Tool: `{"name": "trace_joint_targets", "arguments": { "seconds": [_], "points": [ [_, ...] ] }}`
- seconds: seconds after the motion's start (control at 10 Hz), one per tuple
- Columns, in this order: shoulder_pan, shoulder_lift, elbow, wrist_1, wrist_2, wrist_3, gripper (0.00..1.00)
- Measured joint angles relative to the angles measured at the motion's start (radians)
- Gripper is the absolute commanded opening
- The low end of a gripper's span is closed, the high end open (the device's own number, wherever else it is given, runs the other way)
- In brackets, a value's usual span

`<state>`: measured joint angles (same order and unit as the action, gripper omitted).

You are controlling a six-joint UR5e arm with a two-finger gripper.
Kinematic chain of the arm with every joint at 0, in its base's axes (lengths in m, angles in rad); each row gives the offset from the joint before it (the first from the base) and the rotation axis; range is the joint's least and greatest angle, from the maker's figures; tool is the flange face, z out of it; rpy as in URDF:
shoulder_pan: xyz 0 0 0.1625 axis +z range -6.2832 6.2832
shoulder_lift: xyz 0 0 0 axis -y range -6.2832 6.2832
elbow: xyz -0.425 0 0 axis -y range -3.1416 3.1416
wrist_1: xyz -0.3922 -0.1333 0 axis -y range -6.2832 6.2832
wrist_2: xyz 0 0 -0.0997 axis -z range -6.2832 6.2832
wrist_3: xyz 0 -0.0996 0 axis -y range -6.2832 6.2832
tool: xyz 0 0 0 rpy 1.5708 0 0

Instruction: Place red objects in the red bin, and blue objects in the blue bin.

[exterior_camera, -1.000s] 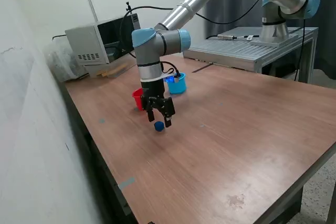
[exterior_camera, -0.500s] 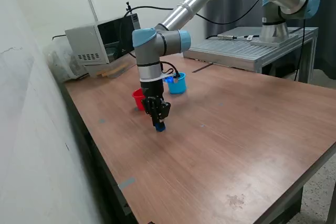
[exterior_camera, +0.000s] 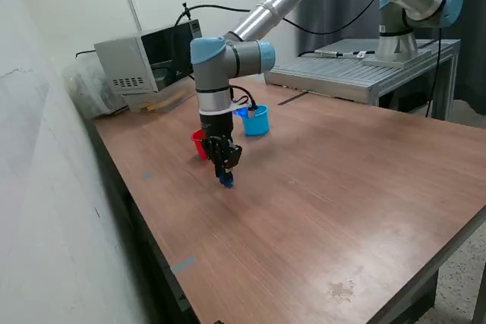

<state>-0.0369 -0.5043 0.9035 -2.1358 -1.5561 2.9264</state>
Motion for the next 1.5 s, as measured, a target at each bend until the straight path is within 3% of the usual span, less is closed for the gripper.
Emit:
{"name": "trace_joint_targets", "arguments": {
  "seconds": [0.2,0.6,0.9,1.3,1.5],
  "points": [
    [-0.005,-0.078,0.037,0.035,-0.007,0.022,0.0],
    [-0.044,-0.296,0.248,0.192,-0.01,0.043,0.0],
    [-0.111,-0.416,0.369,0.261,-0.045,0.045,0.0],
    [-0.269,-0.46,0.443,0.34,-0.094,0.019,0.0],
    [-0.304,-0.461,0.494,0.344,-0.111,-0.013,0.0]
  ]
}}
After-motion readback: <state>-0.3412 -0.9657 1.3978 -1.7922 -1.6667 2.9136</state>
